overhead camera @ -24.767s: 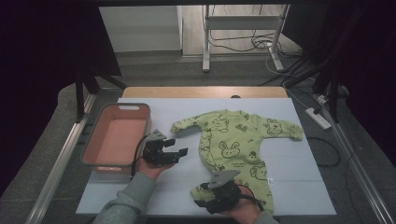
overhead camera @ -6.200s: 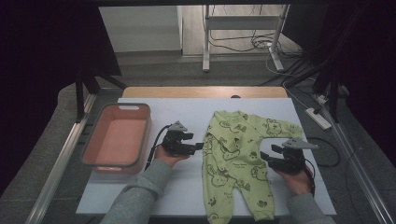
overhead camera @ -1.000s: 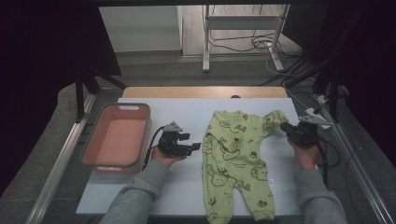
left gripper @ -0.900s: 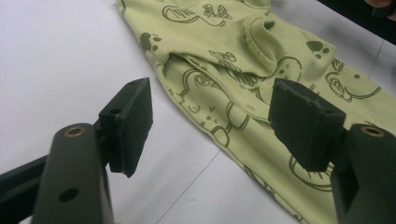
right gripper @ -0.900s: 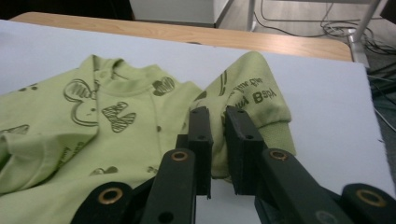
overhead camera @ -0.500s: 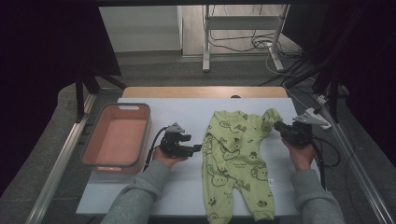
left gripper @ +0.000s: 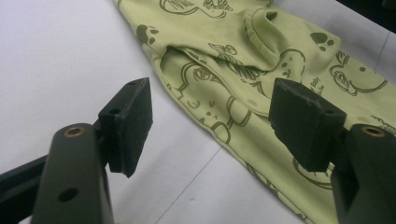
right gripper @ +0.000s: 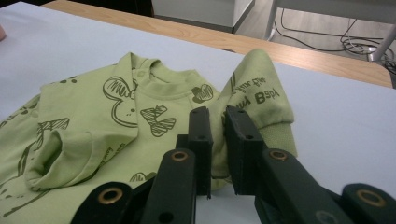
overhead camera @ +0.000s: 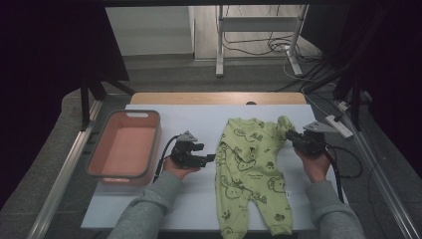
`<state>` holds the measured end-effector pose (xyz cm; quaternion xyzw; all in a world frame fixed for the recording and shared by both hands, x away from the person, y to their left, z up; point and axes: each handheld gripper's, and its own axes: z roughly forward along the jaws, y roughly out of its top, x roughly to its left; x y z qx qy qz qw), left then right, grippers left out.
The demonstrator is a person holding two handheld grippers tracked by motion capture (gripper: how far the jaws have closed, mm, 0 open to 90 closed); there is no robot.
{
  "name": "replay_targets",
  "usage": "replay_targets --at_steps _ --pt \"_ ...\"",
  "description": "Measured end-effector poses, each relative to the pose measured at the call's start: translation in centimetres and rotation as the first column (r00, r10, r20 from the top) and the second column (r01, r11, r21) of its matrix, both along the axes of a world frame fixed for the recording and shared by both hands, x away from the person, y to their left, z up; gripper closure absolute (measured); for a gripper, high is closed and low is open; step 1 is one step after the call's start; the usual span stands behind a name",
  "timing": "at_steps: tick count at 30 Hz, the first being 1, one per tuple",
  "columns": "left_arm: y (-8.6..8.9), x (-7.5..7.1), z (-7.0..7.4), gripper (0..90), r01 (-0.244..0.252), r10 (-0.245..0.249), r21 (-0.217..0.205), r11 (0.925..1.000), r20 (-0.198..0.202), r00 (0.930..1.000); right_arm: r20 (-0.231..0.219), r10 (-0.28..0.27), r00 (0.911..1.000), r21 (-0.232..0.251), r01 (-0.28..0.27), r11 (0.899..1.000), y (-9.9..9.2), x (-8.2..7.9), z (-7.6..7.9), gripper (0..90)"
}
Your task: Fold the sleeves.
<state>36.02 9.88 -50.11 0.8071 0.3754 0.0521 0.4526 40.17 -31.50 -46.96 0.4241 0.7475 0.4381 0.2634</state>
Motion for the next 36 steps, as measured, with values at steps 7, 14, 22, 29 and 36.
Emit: replay_targets --at_steps 7,14,22,29,36 --pt "0.0 0.0 0.1 30.7 -0.001 0.001 0.001 1.0000 0.002 1.0000 -0.001 0.016 0.9999 -0.022 -0.016 1.000 0.5 -0.1 -0.2 80.7" --pt "-0.1 -0.1 0.0 30.6 0.005 -0.005 0.008 1.0000 0.004 1.0000 -0.005 0.031 0.9995 -0.031 -0.032 0.999 1.0 -0.2 -0.2 80.7" --pt "-0.1 -0.1 0.0 30.7 0.007 -0.007 0.009 0.9999 0.003 1.0000 -0.005 0.061 0.9981 -0.048 -0.061 0.997 2.1 -0.4 -0.2 80.7" --pt "-0.1 -0.1 0.0 30.6 0.006 -0.006 0.008 0.9999 0.005 1.0000 -0.007 0.096 0.9954 -0.070 -0.096 0.993 3.5 -0.6 -0.2 80.6" --pt "0.0 -0.1 0.1 30.6 0.005 -0.005 0.010 0.9999 0.004 1.0000 -0.011 0.138 0.9904 -0.105 -0.138 0.985 5.3 -0.9 -0.3 80.5"
